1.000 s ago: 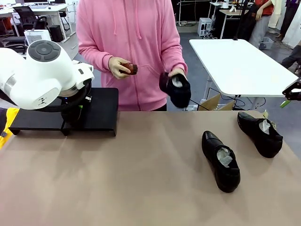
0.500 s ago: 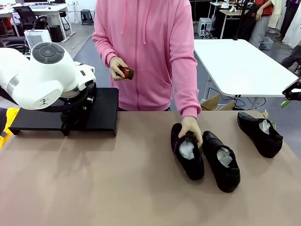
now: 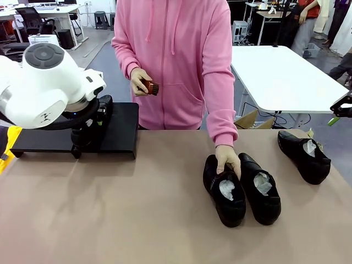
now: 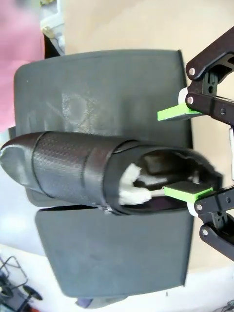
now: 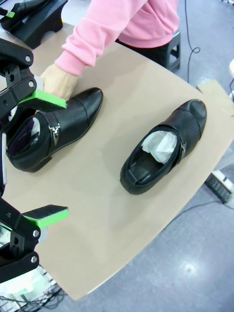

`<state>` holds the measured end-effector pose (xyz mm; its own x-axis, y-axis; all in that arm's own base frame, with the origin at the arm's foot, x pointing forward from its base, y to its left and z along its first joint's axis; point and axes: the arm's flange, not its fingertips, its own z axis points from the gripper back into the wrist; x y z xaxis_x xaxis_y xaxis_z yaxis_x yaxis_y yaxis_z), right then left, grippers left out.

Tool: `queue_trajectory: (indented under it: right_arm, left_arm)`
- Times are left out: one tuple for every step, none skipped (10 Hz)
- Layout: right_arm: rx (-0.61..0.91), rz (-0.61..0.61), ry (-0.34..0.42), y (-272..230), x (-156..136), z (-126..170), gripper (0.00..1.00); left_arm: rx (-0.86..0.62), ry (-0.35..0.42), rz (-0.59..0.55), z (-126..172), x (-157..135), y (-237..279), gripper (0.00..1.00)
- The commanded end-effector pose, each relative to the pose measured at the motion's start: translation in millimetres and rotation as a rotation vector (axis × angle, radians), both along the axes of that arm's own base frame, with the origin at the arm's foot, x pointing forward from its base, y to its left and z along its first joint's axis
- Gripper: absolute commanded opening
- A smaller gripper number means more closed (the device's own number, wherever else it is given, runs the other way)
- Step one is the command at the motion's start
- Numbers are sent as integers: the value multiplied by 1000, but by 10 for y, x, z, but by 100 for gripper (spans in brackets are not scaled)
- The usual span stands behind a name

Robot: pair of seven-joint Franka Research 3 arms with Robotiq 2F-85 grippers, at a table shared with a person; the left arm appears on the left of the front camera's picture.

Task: Organize the shoes by placing them on the stand.
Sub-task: Place the Shoe from the middle of the table onto the Shoes Stand, then pick up one Shoe and place it in the middle of the table.

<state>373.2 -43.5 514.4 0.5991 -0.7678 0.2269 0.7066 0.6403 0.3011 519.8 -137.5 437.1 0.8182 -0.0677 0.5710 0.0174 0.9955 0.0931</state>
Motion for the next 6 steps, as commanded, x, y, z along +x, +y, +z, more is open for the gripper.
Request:
queue_trajectory:
  right_arm:
    - [-4,14,-6,-20,-8,1,100]
    - [-4,14,-6,-20,-8,1,100]
    - [-4,14,-6,-20,-8,1,100]
    - [-4,14,-6,-20,-8,1,100]
    - [-4,14,-6,-20,-8,1,100]
    - [-4,14,-6,-20,-8,1,100]
  left_arm:
    - [50,-3,-29,-48,114,-20,66]
    - [50,-3,-29,-48,114,-20,66]
    - [50,-3,-29,-48,114,-20,66]
    - [50,-3,-29,-48,114,-20,66]
    - [50,-3,-29,-48,114,-20,66]
    - [50,-3,-29,-48,114,-20,66]
